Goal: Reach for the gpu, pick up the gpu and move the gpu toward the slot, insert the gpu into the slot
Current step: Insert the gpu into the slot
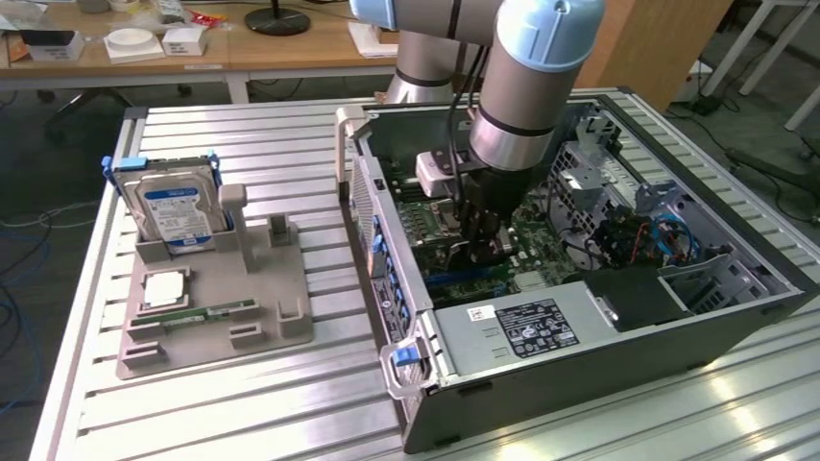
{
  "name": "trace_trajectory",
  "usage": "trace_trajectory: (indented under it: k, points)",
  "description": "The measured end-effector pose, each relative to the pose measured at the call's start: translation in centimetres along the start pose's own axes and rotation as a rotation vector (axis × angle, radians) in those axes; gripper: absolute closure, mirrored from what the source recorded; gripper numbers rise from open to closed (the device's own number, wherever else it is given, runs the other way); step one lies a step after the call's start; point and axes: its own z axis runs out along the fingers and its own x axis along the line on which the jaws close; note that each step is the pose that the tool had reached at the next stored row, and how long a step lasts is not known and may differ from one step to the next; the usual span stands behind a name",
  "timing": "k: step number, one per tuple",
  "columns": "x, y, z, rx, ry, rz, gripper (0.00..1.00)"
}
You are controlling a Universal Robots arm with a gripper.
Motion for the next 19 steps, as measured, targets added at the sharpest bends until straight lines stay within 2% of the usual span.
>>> trace_trajectory:
  k: [4, 19]
  points:
    - [-0.01, 0.24, 0.06, 0.0001, -0.0001, 0.0, 0.73]
    - [0.0, 0.25, 0.16, 0.0, 0.0, 0.0, 0.73]
